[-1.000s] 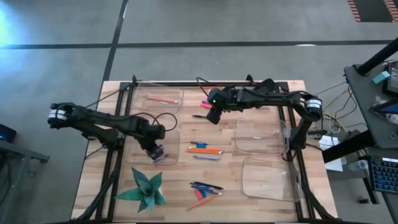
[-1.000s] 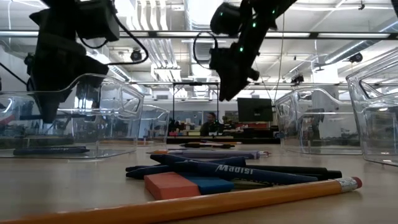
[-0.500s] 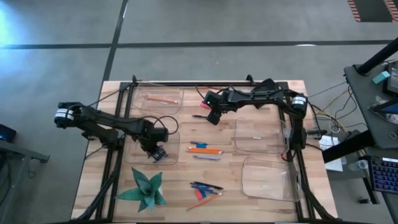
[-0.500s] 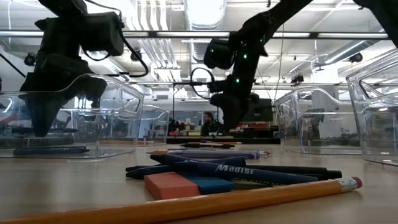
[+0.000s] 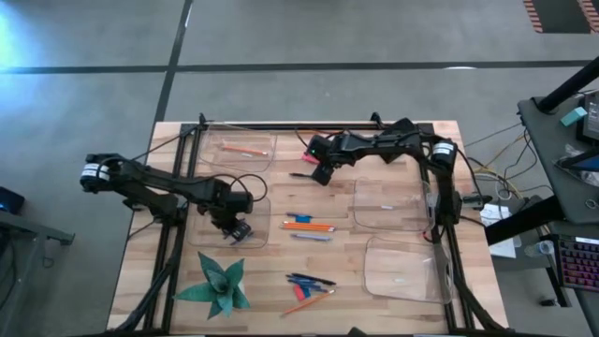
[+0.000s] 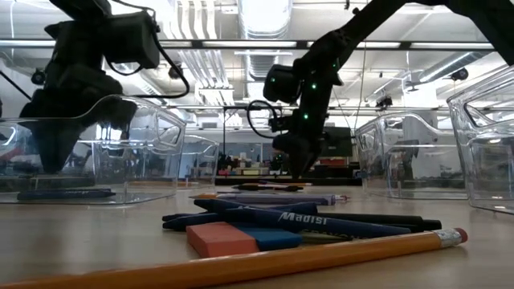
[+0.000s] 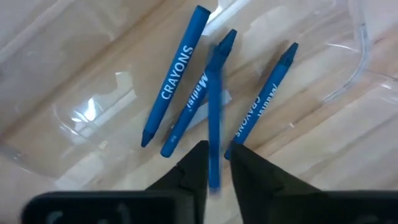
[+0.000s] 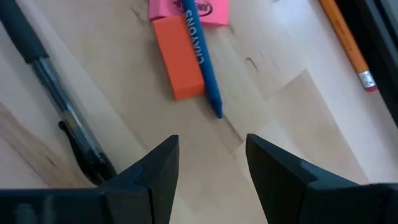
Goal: Sort crayons/erasers/pens/pencils in bins
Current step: Put the blue crayon into the middle left transparent bin, then put the black pen into the middle right transparent bin
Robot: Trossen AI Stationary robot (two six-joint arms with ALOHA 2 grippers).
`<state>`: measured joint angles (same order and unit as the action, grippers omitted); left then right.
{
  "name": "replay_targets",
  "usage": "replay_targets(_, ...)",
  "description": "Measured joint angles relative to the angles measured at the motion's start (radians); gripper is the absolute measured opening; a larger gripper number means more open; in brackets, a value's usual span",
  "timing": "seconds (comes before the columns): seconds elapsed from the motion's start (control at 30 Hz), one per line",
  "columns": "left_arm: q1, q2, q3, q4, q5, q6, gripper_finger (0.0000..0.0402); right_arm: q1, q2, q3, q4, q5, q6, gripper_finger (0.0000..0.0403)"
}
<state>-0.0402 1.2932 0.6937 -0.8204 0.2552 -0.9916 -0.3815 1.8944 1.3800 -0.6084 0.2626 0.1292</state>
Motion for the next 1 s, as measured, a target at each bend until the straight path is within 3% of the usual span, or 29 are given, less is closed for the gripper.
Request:
replay_targets(0.1,0.0,-0.007,0.0,0.0,0.002,-0.022,0.0094,-0.004,-0.002,0.0,0.0,-0.012,0.0,0.0178)
replay_targets(0.2,0.0,-0.019,0.003,-0.002,0.027,-0.039,0.0124,-0.004,-0.002,0.0,0.0,-0.091,0.0,0.0178)
replay_targets(0.4,-0.001,-0.064,0.057,-0.001,0.042,-0.075,0.014,0.008,-0.004,0.0,-0.001,-0.252,-0.064,0.0178)
replay_targets(0.7,-0.001,-0.201,0.162,-0.002,-0.096,-0.077,0.0141,0.035,-0.003,-0.012,0.076,-0.295,-0.253,0.0178)
replay_targets(1.0,-0.001,-0.314,0.229,0.0,-0.273,-0.075,0.0141,0.033,0.055,-0.014,0.234,-0.338,-0.252,0.0177)
